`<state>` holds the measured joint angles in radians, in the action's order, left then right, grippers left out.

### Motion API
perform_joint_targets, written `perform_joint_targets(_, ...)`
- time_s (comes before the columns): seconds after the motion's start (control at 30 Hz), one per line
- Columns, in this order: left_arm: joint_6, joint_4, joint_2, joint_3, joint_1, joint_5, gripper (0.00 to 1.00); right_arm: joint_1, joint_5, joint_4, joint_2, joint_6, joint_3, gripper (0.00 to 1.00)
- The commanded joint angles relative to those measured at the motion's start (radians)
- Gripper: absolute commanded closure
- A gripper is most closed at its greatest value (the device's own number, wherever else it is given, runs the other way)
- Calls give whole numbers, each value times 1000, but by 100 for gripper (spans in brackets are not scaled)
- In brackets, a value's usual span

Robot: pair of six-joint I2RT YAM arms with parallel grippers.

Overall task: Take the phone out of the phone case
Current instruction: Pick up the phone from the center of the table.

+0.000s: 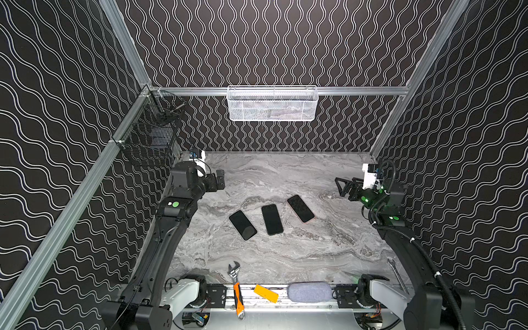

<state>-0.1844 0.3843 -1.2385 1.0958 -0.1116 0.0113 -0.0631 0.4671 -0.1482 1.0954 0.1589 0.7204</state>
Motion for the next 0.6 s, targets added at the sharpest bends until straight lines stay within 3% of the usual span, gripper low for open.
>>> perform_joint_targets(0.0,-9,-6,-13,17,0,-7,1,56,-50,131,21,-48,33,0)
perform_joint_targets(0.17,-12,5,-20,22,0,2,1,193,-237,200,42,-56,41,1)
perform_joint_targets(0.37,-23,4,-1,5,0,-51,1,376,-432,157,75,-15,11,0)
perform_joint_targets(0.57,-24,4,-4,3,0,-42,1,477,-502,223,229,-3,87,1)
